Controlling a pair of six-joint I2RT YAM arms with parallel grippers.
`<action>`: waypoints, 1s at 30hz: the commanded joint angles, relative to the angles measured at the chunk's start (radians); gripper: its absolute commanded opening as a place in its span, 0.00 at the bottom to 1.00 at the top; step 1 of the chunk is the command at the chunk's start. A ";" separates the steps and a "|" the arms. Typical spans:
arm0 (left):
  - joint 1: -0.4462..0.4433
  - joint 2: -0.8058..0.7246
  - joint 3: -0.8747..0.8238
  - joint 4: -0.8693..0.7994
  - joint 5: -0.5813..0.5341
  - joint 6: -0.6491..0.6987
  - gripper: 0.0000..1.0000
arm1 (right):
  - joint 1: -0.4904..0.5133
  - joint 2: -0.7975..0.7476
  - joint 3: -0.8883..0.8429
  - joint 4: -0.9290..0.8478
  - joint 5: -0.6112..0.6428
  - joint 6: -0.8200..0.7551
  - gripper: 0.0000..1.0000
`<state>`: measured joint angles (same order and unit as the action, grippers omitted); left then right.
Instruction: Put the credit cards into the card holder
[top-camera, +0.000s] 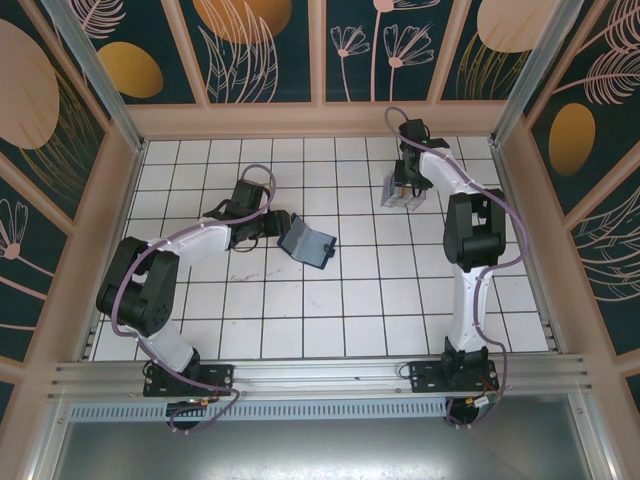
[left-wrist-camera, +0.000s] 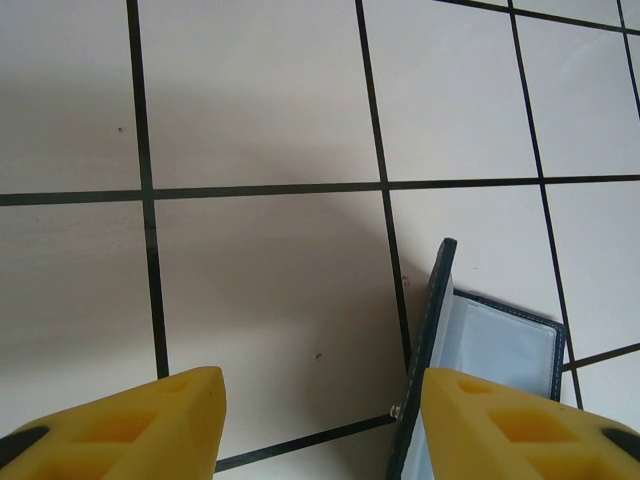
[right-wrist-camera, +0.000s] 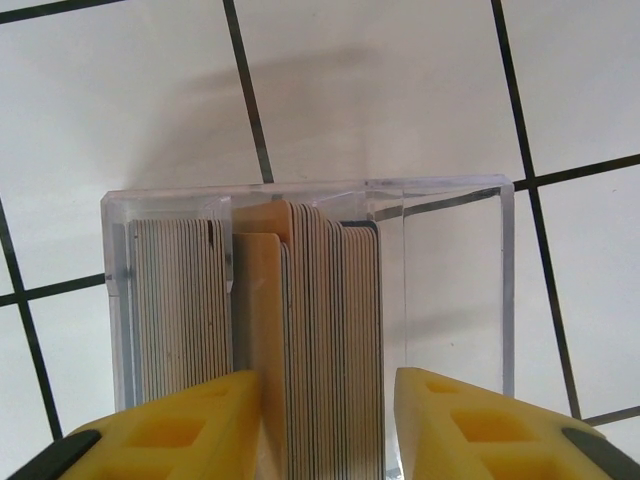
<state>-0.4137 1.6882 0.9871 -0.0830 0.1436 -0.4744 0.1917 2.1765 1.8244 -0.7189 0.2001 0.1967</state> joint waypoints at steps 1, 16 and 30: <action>-0.003 -0.002 -0.010 -0.012 -0.019 0.020 0.55 | -0.007 -0.033 0.029 -0.071 0.059 -0.020 0.39; -0.004 0.009 -0.009 -0.005 0.001 0.008 0.54 | -0.007 -0.057 0.023 -0.070 0.080 -0.029 0.31; -0.003 0.019 -0.008 -0.010 0.017 0.002 0.53 | -0.011 -0.072 -0.001 -0.058 0.092 -0.030 0.37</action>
<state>-0.4137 1.6955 0.9871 -0.0826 0.1486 -0.4747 0.1905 2.1685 1.8263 -0.7517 0.2642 0.1799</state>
